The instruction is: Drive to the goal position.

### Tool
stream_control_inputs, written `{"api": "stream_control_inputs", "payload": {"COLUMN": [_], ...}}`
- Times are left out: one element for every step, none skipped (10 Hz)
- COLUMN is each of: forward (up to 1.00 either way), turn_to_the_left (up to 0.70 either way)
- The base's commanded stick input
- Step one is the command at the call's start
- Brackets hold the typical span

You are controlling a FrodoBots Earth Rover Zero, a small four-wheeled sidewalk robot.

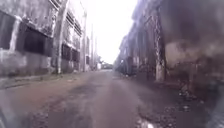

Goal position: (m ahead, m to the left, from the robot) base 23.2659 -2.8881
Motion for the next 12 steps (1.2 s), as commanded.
{"api": "stream_control_inputs", "payload": {"forward": [1.00,1.00,1.00,1.00,1.00,1.00,1.00,1.00,1.00,1.00,1.00,1.00], "turn_to_the_left": [0.00,0.00,0.00,0.00,0.00,0.00,0.00,0.00,0.00,-0.40,-0.36,-0.12]}}
